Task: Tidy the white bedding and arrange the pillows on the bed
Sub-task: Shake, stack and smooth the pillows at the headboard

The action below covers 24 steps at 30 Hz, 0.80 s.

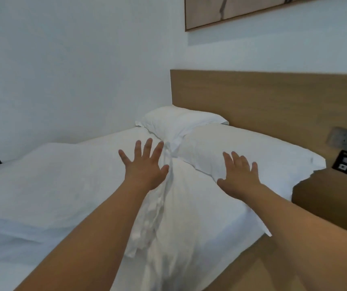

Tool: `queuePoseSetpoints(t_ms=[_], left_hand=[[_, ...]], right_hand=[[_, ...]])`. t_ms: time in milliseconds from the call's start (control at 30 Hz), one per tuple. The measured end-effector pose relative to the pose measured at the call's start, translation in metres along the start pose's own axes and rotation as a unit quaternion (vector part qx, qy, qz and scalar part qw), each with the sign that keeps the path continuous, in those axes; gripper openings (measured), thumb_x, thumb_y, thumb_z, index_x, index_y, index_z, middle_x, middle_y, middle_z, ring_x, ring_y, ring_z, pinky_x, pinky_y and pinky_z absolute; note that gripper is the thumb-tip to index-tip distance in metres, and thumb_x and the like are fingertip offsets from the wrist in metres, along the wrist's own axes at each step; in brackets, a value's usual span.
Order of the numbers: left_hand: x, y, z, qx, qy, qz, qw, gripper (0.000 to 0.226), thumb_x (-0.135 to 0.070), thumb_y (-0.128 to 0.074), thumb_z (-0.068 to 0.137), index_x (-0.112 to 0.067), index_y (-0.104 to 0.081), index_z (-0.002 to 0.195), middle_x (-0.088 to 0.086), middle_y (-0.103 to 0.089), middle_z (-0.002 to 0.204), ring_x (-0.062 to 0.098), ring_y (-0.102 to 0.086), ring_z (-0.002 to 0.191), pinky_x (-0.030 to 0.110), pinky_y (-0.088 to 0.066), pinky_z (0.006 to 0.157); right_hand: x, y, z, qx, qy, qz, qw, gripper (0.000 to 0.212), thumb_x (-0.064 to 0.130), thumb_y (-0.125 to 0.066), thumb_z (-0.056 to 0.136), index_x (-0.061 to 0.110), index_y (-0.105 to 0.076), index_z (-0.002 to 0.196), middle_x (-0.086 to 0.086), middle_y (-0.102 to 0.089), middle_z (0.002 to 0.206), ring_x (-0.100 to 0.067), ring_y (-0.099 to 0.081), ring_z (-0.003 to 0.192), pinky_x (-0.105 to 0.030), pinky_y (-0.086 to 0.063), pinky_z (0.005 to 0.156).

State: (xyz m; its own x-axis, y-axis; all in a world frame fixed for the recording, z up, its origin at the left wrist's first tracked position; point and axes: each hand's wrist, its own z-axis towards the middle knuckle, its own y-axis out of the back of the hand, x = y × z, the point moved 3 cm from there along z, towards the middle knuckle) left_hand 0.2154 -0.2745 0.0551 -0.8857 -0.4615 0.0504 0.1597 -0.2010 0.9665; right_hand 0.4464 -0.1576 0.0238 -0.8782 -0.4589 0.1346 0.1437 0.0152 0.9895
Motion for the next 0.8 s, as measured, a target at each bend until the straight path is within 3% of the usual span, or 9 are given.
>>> queuePoseSetpoints(t_ms=[300,467,633,733,800], left_hand=[[-0.125,-0.097,0.084,0.004,-0.158,0.086,0.984,0.105,-0.053,-0.055,0.085,-0.037,0.029,0.146,-0.002,0.030,0.157,0.028,0.029,0.143,0.075,0.009,0.103],[-0.156,-0.182,0.192,0.028,-0.188,0.102,0.976,0.121,-0.019,-0.066,0.080,-0.039,0.037,0.141,-0.004,0.031,0.157,0.028,0.030,0.143,0.074,0.010,0.104],[-0.189,-0.267,0.272,0.064,-0.213,0.079,0.972,0.127,-0.038,-0.071,0.077,-0.036,0.039,0.140,-0.002,0.037,0.154,0.029,0.031,0.142,0.075,0.006,0.105],[-0.202,-0.295,0.299,0.008,-0.237,0.054,0.970,0.118,-0.049,-0.063,0.082,-0.033,0.038,0.142,0.001,0.036,0.154,0.033,0.028,0.143,0.074,0.002,0.107],[-0.203,-0.304,0.316,-0.032,-0.261,0.061,0.963,0.107,-0.046,-0.055,0.087,-0.033,0.035,0.143,0.004,0.030,0.157,0.036,0.023,0.144,0.073,-0.001,0.107]], right_hand=[[-0.098,-0.065,0.101,0.046,-0.068,-0.058,0.995,0.106,0.067,-0.049,0.083,0.026,0.023,0.150,-0.006,0.030,0.157,-0.036,0.020,0.146,-0.072,0.007,0.108],[-0.111,-0.126,0.185,0.053,-0.054,-0.083,0.994,0.123,0.082,-0.051,0.071,0.028,0.032,0.145,-0.008,0.036,0.154,-0.039,0.025,0.143,-0.079,0.007,0.098],[-0.133,-0.166,0.242,0.025,-0.051,-0.174,0.983,0.122,0.077,-0.047,0.074,0.021,0.038,0.141,-0.021,0.041,0.148,-0.047,0.031,0.138,-0.082,0.007,0.093],[-0.135,-0.173,0.259,0.031,-0.047,-0.186,0.981,0.129,0.078,-0.050,0.071,0.016,0.041,0.138,-0.026,0.041,0.146,-0.050,0.030,0.136,-0.083,0.008,0.092],[-0.135,-0.174,0.263,0.037,-0.048,-0.199,0.978,0.135,0.082,-0.051,0.067,0.011,0.040,0.136,-0.030,0.037,0.147,-0.054,0.027,0.136,-0.084,0.011,0.091]])
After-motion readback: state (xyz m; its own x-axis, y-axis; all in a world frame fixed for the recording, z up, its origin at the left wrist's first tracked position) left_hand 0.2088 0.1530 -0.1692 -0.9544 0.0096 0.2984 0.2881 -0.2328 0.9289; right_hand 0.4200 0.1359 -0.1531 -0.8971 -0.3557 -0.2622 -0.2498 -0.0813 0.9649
